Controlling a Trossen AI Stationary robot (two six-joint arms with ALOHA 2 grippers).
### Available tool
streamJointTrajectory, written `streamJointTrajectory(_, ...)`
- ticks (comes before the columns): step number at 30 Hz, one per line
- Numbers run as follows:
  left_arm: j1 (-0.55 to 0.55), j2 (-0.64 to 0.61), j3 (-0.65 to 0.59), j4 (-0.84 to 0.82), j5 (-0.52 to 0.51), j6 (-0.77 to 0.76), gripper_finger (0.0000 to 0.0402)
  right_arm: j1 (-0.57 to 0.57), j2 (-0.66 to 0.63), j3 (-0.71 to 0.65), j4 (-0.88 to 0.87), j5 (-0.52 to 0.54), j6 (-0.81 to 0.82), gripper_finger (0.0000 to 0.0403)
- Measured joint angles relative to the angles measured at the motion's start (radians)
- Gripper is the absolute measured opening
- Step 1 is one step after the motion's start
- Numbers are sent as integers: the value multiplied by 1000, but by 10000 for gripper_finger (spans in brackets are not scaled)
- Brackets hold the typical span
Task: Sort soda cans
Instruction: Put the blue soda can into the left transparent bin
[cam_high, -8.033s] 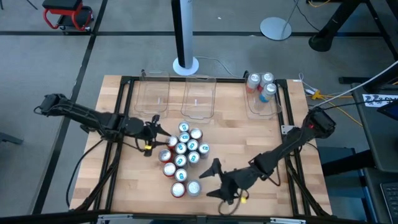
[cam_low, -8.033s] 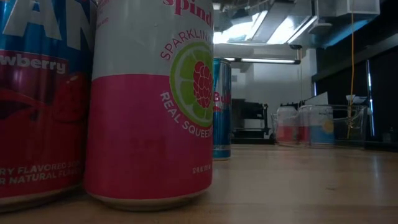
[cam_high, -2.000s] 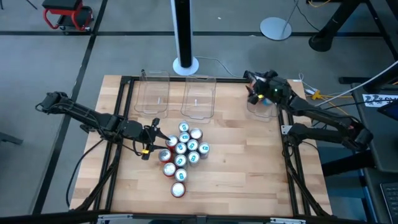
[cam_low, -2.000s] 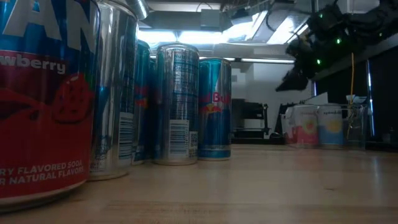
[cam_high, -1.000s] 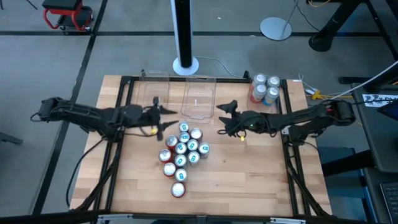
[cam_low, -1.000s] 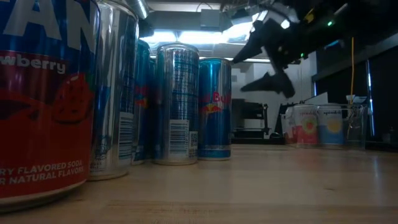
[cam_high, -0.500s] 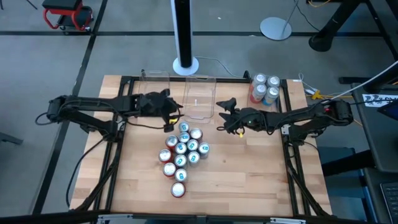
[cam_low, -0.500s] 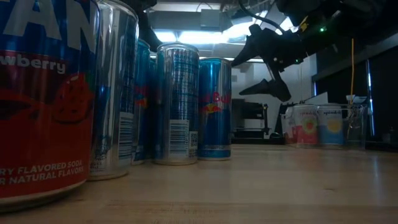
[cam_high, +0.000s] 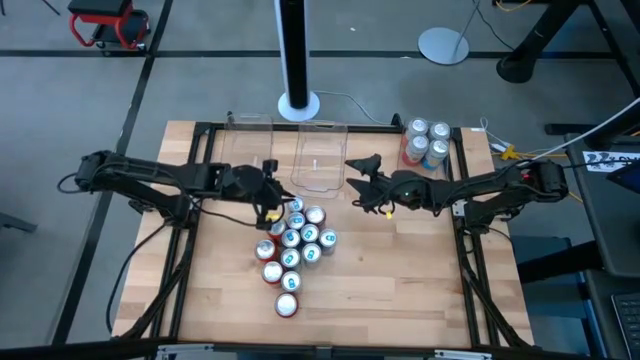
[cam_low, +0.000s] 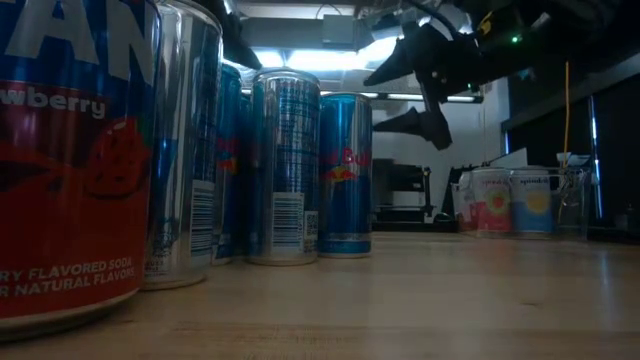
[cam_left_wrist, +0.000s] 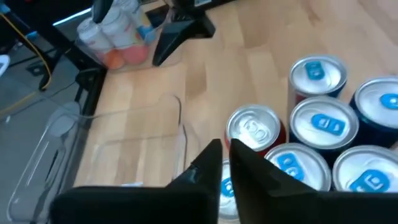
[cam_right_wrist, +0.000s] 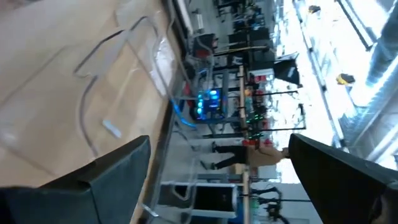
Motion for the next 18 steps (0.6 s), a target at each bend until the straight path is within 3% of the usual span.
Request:
streamJointTrajectory(4,-3,0,0,13,0,-49,91,0,0,0,60,0,-94,381)
streamJointTrajectory(12,25,1,68,-25,0,-134,267,0,0,10,166,0,-154,381)
streamJointTrajectory(18,55,43,213,-185,-18,-200,336,0,0,64,120,0,-179,381)
